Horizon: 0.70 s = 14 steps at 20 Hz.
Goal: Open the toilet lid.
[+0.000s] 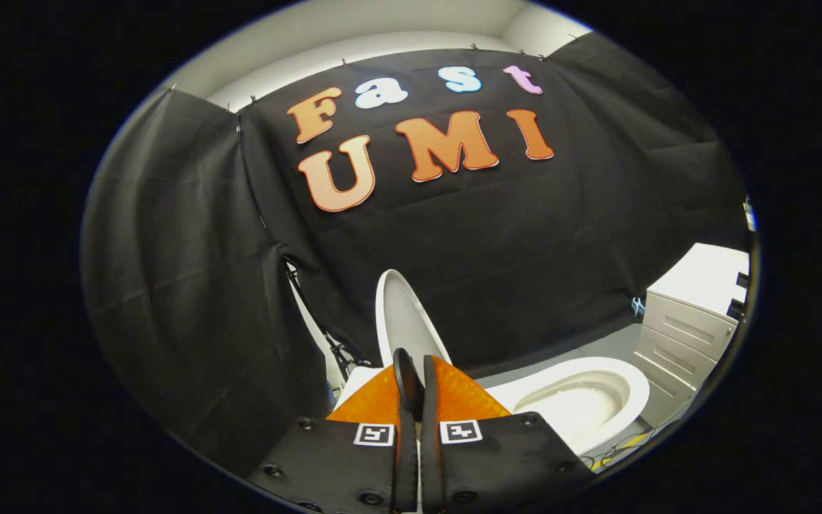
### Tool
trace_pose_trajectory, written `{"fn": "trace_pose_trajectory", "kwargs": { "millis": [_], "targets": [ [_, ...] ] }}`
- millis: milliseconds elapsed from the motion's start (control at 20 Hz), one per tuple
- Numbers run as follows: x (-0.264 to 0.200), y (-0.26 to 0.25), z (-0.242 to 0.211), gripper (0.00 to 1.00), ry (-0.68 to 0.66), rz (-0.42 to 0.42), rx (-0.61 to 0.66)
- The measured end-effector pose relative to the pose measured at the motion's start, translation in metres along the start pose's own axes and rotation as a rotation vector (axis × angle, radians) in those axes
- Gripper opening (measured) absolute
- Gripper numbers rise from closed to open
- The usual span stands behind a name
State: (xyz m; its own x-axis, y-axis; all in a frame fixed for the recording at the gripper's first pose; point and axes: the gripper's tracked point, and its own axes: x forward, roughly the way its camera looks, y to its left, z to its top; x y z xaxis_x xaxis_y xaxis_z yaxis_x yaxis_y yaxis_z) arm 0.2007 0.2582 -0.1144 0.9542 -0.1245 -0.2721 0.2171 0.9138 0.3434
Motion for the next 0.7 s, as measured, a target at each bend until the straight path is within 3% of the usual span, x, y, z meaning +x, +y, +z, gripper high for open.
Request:
{"fn": "trace_pose_trajectory", "kwargs": {
  "millis": [700],
  "targets": [
    [-0.002, 0.068, -0.039, 0.1, 0.025, 0.069, -0.116]
  ]
}}
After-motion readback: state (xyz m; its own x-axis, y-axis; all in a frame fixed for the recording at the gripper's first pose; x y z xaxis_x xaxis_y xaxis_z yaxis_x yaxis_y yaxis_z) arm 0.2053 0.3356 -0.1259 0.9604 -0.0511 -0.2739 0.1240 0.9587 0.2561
